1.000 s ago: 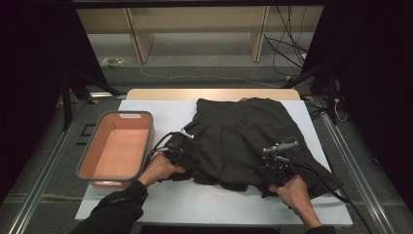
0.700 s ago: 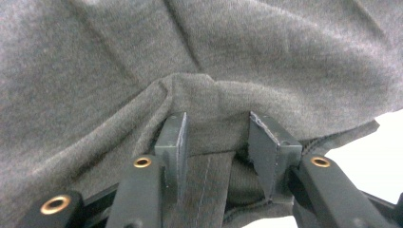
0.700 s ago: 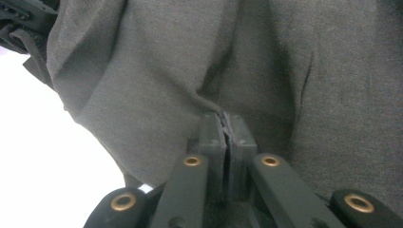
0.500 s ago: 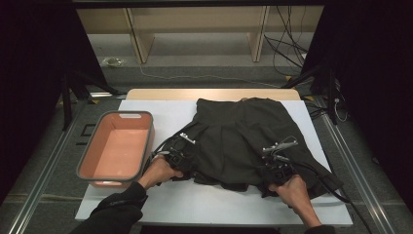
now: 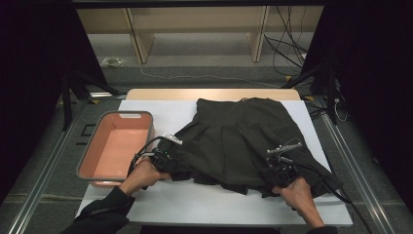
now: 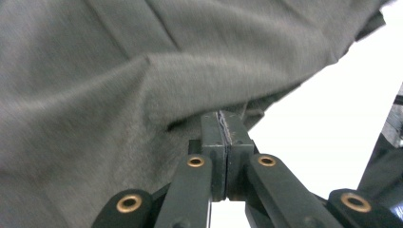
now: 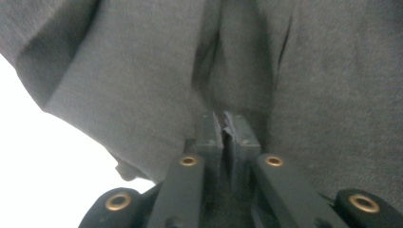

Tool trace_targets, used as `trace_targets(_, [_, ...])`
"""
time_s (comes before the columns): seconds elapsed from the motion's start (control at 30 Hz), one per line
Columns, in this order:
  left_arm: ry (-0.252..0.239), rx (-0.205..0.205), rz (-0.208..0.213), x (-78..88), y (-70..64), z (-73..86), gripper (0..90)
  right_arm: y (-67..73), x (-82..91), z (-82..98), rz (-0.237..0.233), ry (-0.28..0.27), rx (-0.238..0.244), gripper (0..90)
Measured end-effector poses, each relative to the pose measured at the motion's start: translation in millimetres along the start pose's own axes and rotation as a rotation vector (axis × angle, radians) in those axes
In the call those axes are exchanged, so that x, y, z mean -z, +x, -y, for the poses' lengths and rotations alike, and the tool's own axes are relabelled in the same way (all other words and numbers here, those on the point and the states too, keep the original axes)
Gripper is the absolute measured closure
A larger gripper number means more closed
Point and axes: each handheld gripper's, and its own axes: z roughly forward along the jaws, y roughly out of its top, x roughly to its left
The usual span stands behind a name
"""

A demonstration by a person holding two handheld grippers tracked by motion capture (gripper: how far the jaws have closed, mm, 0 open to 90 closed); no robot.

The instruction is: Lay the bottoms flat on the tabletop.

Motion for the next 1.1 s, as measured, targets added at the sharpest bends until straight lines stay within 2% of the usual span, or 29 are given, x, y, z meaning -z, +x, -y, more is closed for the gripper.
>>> trace_targets(0.2, [0.032, -0.031, 0.047, -0.4, -13.7, 10.3, 88.5, 6.7, -4.8, 4.0, -0.012, 0.030, 0.022, 90.0])
trace_targets(0.33, [0.028, -0.031, 0.063, 4.0, -14.7, 15.5, 88.4, 9.3, -0.2, 3.6, -0.007, 0.011, 0.029, 89.5])
trace_targets(0.4, [0.022, -0.010, 0.050, 6.5, -10.1, 16.9, 88.2, 7.3, 5.7, 2.2, 0.008, -0.023, 0.013, 85.1])
trace_targets(0.5, [0.023, 0.013, -0.005, 9.2, -1.1, 19.1, 88.0, 1.0, 15.5, 0.8, 0.057, -0.068, -0.001, 78.7])
trace_targets(0.57, [0.018, 0.025, -0.030, 10.6, 4.3, 19.7, 88.0, -2.6, 20.7, 0.3, 0.062, -0.093, -0.010, 76.2])
trace_targets(0.73, [-0.008, 0.056, -0.047, 15.9, 10.8, 19.9, 87.3, -6.4, 23.4, -0.4, 0.120, -0.109, -0.009, 68.7])
trace_targets(0.87, [-0.011, 0.059, -0.012, 15.3, 9.8, 18.6, 80.7, -9.9, 24.5, -2.1, 0.151, -0.116, -0.020, 65.9])
trace_targets(0.97, [-0.048, 0.074, 0.010, 18.1, 8.3, 15.2, 68.4, -13.7, 19.5, -3.7, 0.186, -0.086, -0.010, 64.8])
trace_targets(1.0, [-0.052, 0.076, 0.006, 19.1, 8.6, 14.2, 65.1, -17.2, 15.0, -3.1, 0.159, -0.061, -0.028, 65.0])
trace_targets(1.03, [-0.059, 0.087, -0.012, 19.4, 9.0, 13.0, 62.4, -18.8, 12.1, -2.0, 0.151, -0.049, -0.037, 65.4])
trace_targets(1.1, [-0.064, 0.099, -0.050, 17.9, 10.6, 11.2, 56.1, -22.2, 4.6, 0.3, 0.156, -0.008, -0.029, 64.9])
